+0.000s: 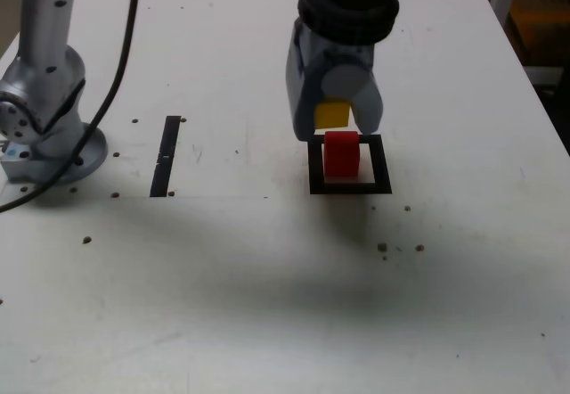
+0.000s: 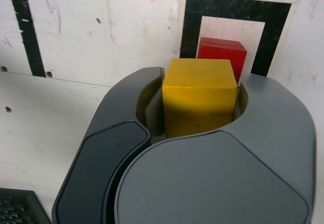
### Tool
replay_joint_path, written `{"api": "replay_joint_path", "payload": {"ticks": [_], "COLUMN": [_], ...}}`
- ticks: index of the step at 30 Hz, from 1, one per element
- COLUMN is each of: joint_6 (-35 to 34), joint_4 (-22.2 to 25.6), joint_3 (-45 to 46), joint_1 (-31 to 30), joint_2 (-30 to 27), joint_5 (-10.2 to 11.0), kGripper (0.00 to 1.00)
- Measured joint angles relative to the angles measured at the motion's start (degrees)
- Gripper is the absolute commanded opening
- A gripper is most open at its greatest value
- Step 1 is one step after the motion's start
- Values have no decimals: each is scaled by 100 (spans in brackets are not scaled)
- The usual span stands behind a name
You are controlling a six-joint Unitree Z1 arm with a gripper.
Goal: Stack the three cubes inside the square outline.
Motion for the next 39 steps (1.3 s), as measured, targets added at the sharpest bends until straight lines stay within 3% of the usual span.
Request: {"api": "replay_joint_path", "payload": {"ticks": [14, 39], "joint_6": [80, 150], "joint_4": [-234, -541], "joint_3": [-36, 79], "joint_1": [-4, 42], "joint_2": [383, 480], "joint_5": [-238, -110], "kGripper": [21, 25]}}
